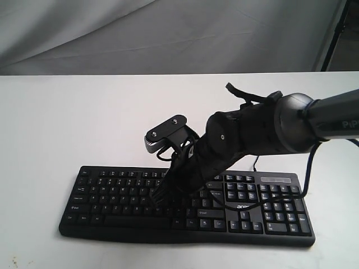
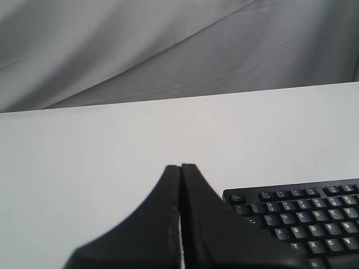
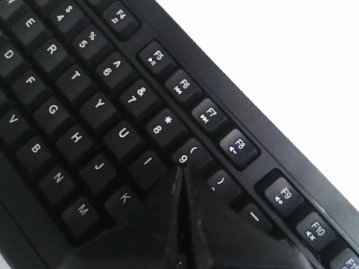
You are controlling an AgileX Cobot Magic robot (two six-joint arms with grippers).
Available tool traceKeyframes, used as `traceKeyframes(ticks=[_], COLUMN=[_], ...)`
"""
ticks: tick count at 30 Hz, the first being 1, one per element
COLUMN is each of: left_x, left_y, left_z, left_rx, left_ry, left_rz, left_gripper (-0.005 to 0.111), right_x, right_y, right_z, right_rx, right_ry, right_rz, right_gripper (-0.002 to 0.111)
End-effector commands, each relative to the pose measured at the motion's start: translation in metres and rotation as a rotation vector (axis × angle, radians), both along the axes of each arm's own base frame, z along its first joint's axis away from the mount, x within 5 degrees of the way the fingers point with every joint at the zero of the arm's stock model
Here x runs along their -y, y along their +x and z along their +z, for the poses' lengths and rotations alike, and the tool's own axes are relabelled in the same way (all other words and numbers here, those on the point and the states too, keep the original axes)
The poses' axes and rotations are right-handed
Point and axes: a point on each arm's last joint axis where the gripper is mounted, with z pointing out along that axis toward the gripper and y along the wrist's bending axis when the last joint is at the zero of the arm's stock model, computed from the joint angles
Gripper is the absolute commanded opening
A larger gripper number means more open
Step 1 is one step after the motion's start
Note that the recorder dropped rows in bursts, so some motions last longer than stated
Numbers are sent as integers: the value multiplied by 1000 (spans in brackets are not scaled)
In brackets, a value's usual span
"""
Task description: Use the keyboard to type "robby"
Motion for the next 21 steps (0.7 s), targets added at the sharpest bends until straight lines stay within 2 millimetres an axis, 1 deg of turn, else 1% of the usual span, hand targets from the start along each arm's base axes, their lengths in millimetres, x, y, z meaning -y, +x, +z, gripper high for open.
traceKeyframes(ticks=[1, 3, 6, 7, 9, 11, 14, 16, 19, 21], left_x=[0, 0, 0, 0, 0, 0, 0, 0, 0, 0], left_y=[0, 0, 0, 0, 0, 0, 0, 0, 0, 0], left_z=[-1, -1, -1, -1, -1, -1, -1, -1, -1, -1], left_rx=[7, 7, 7, 7, 7, 7, 7, 7, 7, 7], left_ry=[1, 1, 1, 1, 1, 1, 1, 1, 1, 1], left_rz=[-6, -6, -6, -6, -6, -6, -6, -6, -6, -6], left_gripper=[0, 0, 0, 0, 0, 0, 0, 0, 0, 0], right_x=[2, 2, 0, -4, -13, -28, -49, -58, -64, -64], right_y=[2, 1, -3, -7, -14, -22, -29, -31, -30, -29], right_z=[4, 12, 30, 38, 47, 55, 53, 45, 30, 25], right_rx=[19, 33, 66, 79, 87, 97, 125, 126, 124, 117], right_ry=[5, 18, 45, 59, 69, 85, 102, 100, 94, 87], right_rz=[0, 0, 16, 30, 70, 116, 165, 180, 177, 175], right_gripper=[0, 0, 0, 0, 0, 0, 0, 0, 0, 0])
